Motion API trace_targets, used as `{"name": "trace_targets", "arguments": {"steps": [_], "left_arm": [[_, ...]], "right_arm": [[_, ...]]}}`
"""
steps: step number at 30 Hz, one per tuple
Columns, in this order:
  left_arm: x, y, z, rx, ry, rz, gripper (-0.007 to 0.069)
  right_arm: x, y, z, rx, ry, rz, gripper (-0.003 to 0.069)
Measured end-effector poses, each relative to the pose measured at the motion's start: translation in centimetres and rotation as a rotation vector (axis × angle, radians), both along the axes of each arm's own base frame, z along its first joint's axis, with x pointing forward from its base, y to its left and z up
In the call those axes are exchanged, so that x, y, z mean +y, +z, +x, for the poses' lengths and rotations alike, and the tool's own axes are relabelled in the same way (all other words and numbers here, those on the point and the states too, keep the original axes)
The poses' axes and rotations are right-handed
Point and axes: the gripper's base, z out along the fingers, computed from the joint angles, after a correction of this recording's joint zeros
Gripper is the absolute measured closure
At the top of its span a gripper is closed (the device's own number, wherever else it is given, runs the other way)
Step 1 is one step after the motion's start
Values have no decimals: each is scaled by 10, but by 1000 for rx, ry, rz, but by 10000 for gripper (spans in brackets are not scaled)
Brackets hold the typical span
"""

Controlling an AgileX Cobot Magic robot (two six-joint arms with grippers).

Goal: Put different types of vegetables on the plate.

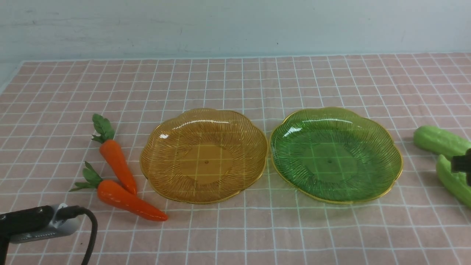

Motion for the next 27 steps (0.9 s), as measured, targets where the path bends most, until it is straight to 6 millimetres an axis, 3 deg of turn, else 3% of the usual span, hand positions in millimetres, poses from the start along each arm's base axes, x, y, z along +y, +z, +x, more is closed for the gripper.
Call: {"name": "trace_targets", "arguments": {"steps": [9, 16, 20, 23, 27], "left_arm": [[0, 0, 0, 1, 0, 0, 593], [0, 0, 0, 3, -2, 0, 591], [0, 0, 0, 3, -2, 0, 587], [0, 0, 0, 3, -2, 0, 587], [0, 0, 0, 3, -2, 0, 587]], "right_arm": [[1, -47, 33, 106, 37, -54, 123], [1, -53, 35, 133, 38, -63, 246], [-4, -40, 37, 217, 31, -130, 246], [-1, -17, 46, 266, -3, -132, 246], [34, 30, 68, 220, 60, 37, 246]]}}
